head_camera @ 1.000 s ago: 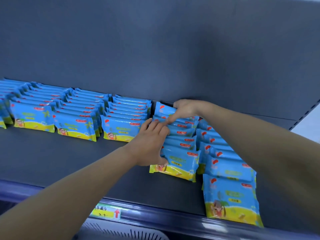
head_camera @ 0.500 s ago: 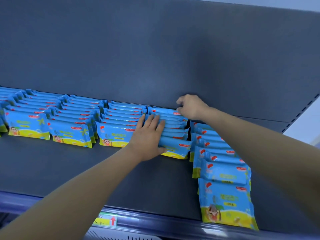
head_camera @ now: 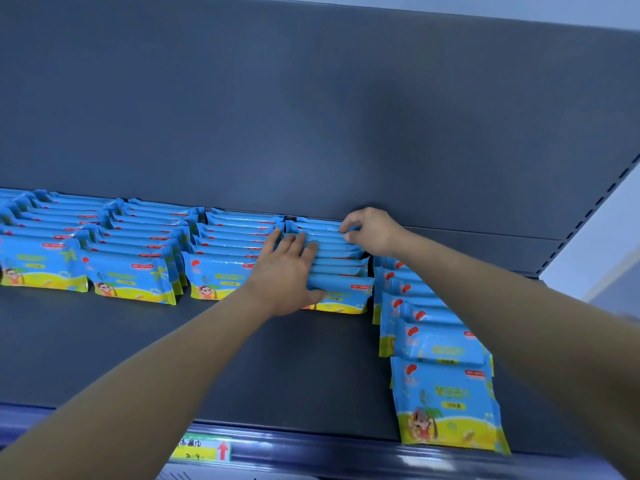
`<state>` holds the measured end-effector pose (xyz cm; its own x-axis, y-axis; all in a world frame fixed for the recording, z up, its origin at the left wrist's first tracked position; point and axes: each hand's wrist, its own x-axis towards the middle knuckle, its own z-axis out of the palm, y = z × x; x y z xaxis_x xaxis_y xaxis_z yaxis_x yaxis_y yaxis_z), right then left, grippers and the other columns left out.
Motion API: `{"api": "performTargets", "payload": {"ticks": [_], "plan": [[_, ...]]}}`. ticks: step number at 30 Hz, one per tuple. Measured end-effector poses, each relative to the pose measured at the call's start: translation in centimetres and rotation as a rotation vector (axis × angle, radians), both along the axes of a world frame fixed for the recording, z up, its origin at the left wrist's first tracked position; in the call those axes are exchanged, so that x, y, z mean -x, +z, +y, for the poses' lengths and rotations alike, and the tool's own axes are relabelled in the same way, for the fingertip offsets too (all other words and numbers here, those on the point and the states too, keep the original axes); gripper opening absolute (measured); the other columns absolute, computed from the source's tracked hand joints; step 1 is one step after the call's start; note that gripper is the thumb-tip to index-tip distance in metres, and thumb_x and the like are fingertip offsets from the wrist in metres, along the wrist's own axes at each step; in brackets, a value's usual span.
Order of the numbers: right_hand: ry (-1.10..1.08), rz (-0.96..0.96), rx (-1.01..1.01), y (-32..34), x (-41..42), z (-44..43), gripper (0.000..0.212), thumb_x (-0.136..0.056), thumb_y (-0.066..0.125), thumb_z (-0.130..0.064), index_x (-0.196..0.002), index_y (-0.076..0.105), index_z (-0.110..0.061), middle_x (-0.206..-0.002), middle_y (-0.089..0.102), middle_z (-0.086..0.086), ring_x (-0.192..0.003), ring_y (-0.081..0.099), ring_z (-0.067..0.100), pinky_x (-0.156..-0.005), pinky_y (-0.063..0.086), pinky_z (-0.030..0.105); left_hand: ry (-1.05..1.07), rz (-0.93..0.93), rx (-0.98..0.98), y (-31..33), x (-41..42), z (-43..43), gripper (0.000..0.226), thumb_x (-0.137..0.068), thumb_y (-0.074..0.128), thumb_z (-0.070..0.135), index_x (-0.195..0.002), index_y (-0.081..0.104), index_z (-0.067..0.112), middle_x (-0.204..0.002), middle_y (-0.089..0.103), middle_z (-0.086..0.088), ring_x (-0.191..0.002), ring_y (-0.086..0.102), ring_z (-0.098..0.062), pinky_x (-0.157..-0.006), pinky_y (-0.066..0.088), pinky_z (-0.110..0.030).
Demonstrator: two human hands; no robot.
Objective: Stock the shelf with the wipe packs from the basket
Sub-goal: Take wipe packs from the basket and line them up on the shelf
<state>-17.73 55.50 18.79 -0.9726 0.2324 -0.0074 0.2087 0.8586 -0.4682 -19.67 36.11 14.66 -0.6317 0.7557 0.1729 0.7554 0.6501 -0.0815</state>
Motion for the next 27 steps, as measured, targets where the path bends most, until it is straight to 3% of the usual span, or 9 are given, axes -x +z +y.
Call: {"api": "performTargets", "payload": {"ticks": [4,7,14,16,20,23,27], "plan": [[-0.045,-0.009,-0.087,0.1,0.1,0.6,0.027,-0.088,0.054,0.0,-0.11,0.066,-0.009,-0.119,0.061,0.008,-0.109,0.057,0.02,-0.085,0.041,0.02,-0.017,0.0,-0.017,0.0,0.4,0.1,0.085,-0.08,0.043,0.065,-0.145,0.019,0.015,-0.153,0.019,-0.01,-0.141,0.015,-0.021,-0.114,-0.01,-0.041],[-0.036,-0.036,-0.089,0.1,0.1,0.6,0.026,-0.086,0.06,-0.002,-0.109,0.067,-0.01,-0.114,0.062,0.006,-0.1,0.056,0.016,-0.079,0.039,0.018,-0.02,-0.007,-0.034,-0.3,0.1,0.0,0.086,-0.079,0.046,0.063,-0.144,0.021,0.014,-0.151,0.022,-0.01,-0.141,0.015,-0.021,-0.115,-0.01,-0.04],[-0.074,0.007,-0.116,0.0,0.3,0.8,0.014,-0.083,0.06,0.001,-0.081,0.067,-0.011,-0.101,0.067,0.012,-0.093,0.062,0.026,-0.078,0.05,0.027,-0.057,0.013,-0.081,0.3,0.1,-0.3,0.083,-0.074,0.051,0.061,-0.14,0.031,0.016,-0.145,0.034,-0.004,-0.137,0.024,-0.018,-0.113,-0.014,-0.037],[-0.107,0.015,-0.087,0.0,0.2,1.4,0.014,-0.083,0.058,0.002,-0.079,0.065,-0.009,-0.099,0.067,0.012,-0.091,0.063,0.026,-0.078,0.051,0.028,-0.046,0.017,-0.091,0.2,0.1,-0.5,0.083,-0.073,0.051,0.061,-0.141,0.03,0.017,-0.144,0.034,-0.002,-0.136,0.024,-0.018,-0.113,-0.014,-0.038],[-0.101,0.056,0.029,-0.2,-0.4,1.9,0.017,-0.081,0.066,-0.003,-0.097,0.063,-0.007,-0.095,0.058,0.004,-0.083,0.055,0.016,-0.072,0.046,0.024,-0.005,0.003,-0.059,-0.6,-0.1,-0.3,0.09,-0.075,0.05,0.064,-0.144,0.019,0.016,-0.15,0.02,-0.005,-0.14,0.012,-0.021,-0.116,-0.006,-0.042],[-0.12,0.078,0.1,-0.3,-0.8,2.2,0.017,-0.077,0.072,-0.008,-0.082,0.057,-0.014,-0.08,0.054,0.0,-0.06,0.049,0.011,-0.056,0.043,0.021,-0.006,-0.021,-0.07,-0.7,0.0,0.0,0.093,-0.074,0.052,0.065,-0.144,0.018,0.015,-0.151,0.017,-0.007,-0.141,0.01,-0.023,-0.117,-0.002,-0.04],[-0.139,0.071,0.197,-0.4,-0.9,2.1,0.013,-0.076,0.072,-0.009,-0.078,0.061,-0.015,-0.078,0.06,0.001,-0.062,0.053,0.012,-0.059,0.046,0.023,0.002,-0.033,-0.084,-0.8,0.0,0.1,0.094,-0.074,0.052,0.066,-0.145,0.017,0.015,-0.152,0.015,-0.008,-0.141,0.007,-0.025,-0.117,-0.002,-0.039]]}}
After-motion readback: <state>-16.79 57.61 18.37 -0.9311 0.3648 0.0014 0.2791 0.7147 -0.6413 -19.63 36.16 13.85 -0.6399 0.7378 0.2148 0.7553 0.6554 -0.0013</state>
